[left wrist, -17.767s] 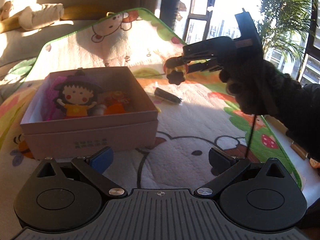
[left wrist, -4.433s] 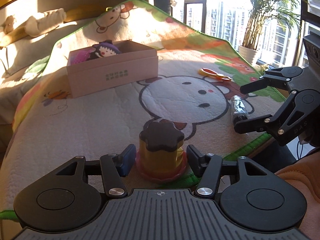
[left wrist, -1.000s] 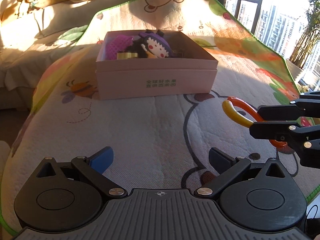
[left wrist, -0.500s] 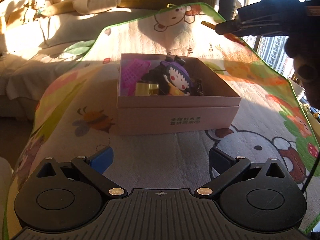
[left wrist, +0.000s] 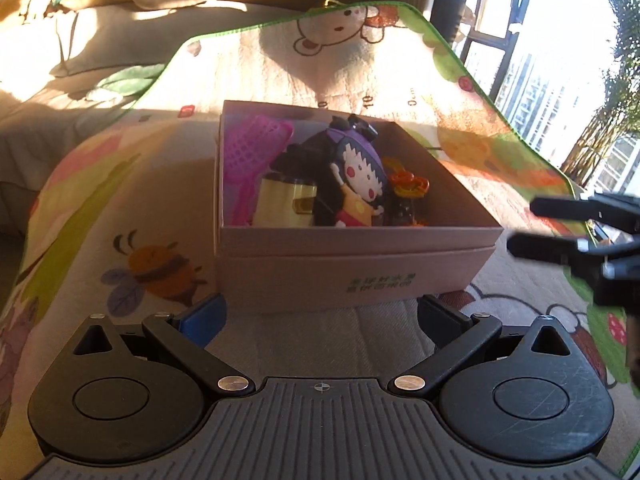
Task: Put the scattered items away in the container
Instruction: 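Open the right gripper to drop the clip toy into the box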
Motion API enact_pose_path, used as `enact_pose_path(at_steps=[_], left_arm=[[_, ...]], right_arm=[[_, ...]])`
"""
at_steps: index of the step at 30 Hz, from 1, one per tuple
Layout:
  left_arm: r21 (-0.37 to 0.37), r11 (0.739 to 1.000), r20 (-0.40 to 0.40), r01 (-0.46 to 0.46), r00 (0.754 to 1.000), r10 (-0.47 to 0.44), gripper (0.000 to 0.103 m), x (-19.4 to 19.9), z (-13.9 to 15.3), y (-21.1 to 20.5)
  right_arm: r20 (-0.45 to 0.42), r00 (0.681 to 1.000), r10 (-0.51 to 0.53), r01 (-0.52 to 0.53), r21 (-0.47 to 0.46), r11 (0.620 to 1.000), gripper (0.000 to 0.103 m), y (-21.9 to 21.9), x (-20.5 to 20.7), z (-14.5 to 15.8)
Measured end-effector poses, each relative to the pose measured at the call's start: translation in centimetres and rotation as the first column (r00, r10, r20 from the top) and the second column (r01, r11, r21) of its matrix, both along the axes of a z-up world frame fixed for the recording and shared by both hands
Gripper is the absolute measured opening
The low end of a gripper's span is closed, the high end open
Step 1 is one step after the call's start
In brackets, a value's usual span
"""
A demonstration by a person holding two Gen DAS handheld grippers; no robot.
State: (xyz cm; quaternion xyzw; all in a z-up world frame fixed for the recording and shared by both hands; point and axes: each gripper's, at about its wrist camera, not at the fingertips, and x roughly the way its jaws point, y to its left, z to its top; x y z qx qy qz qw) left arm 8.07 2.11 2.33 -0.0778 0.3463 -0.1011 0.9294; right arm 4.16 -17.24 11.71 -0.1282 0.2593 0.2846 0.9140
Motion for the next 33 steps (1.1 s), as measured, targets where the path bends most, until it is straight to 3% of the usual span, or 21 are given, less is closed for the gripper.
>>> enact_pose_path(at_steps=[4, 8, 15, 20, 22, 26, 31, 32, 33], left_arm=[[0.074, 0.997, 0.0, 0.0, 1.0, 0.0, 0.103, 1.4, -0.1, -0.6], [0.116, 0.991, 0.0, 0.069, 0.998, -0.069, 0.103, 2.2, -0.1, -1.3], [0.231, 0.973, 0.043, -0.014, 0.999, 0.004, 0.103, 1.8, -0.3, 0.0], [0.212, 0.975, 0.062, 0.064, 0.995, -0.078, 0.103, 3.1, -0.4, 0.6], [0.236, 0.969, 0.066, 0.076, 0.993, -0.095, 0.103, 3.4, -0.3, -0.2], [0.243, 0.963, 0.066, 0.115, 0.989, -0.135, 0.103, 4.3, -0.6, -2.1], [0.245, 0.964, 0.085, 0.104, 0.988, -0.128, 0.103, 6.4, -1.2, -5.2], [0.235, 0.968, 0.087, 0.089, 0.99, -0.112, 0.103, 6.5, -1.2, -5.5], [0.225, 0.972, 0.085, 0.07, 0.992, -0.091, 0.103, 6.5, -1.2, -5.9]], right_arm=[[-0.033, 0.999, 0.0, 0.0, -0.005, 1.0, 0.07, 0.4, 0.0, -2.0], [-0.039, 0.999, -0.037, 0.037, 0.001, 0.999, 0.069, 0.9, 0.9, -3.4], [-0.058, 0.997, -0.052, 0.054, 0.04, 0.998, 0.068, 0.2, 1.2, -4.1], [-0.042, 0.999, -0.029, 0.032, 0.062, 0.998, 0.065, 0.2, 1.3, -3.9], [-0.024, 0.999, -0.022, 0.023, 0.059, 0.998, 0.056, 0.2, 1.1, -3.8], [0.004, 1.0, -0.028, 0.028, 0.046, 0.999, 0.056, 0.0, 1.2, -3.6], [0.016, 0.994, -0.106, 0.106, 0.026, 0.994, 0.057, -1.2, 1.9, -3.7], [0.004, 0.991, -0.133, 0.133, 0.033, 0.991, 0.059, -1.8, 1.9, -3.7], [-0.007, 0.987, -0.16, 0.16, 0.041, 0.986, 0.069, -2.3, 1.7, -3.7]])
